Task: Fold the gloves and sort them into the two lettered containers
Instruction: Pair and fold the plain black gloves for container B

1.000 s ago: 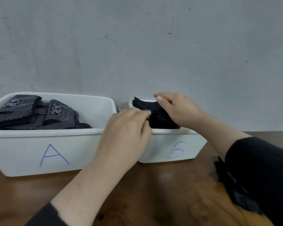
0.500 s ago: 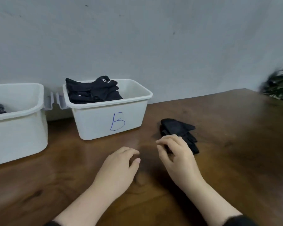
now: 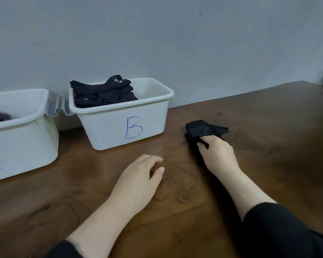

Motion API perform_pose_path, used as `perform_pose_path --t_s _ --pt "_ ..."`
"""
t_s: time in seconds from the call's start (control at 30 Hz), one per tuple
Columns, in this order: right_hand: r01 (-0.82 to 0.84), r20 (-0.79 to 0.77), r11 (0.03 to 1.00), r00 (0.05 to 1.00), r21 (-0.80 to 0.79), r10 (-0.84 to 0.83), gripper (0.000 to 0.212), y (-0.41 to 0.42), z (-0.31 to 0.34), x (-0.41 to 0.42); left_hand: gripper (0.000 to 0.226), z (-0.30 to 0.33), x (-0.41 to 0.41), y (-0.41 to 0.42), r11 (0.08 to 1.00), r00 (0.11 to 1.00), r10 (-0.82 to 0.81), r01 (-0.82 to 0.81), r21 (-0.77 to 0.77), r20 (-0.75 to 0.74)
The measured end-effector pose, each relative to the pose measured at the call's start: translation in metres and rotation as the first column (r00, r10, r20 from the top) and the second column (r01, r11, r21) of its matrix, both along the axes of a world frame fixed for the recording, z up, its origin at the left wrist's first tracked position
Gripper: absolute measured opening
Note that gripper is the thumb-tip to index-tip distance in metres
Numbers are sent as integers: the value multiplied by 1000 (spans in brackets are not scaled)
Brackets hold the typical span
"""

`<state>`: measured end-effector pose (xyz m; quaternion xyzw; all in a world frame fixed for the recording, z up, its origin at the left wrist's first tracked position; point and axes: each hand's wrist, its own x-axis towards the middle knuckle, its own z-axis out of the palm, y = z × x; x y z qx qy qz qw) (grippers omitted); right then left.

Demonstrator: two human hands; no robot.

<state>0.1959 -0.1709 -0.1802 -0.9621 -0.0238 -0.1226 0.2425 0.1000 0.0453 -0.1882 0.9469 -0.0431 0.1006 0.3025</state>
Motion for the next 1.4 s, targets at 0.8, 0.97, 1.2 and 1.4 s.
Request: perform_pose_path --t_s 0.8,0.97,1.2,1.4 --pt "-558 69 819 829 134 554 38 -5 19 -37 33 0 5 20 954 985 -70 20 299 160" --pt "-476 393 879 814 28 428 5 14 17 -67 23 1 -2 22 958 980 -24 -34 285 198" --pt "-371 238 926 895 -78 378 26 29 -5 -95 27 5 -24 34 987 939 38 -89 136 342" --pt "-282 154 951 941 -129 301 33 32 -13 -100 50 -4 -18 52 967 997 31 -47 250 68"
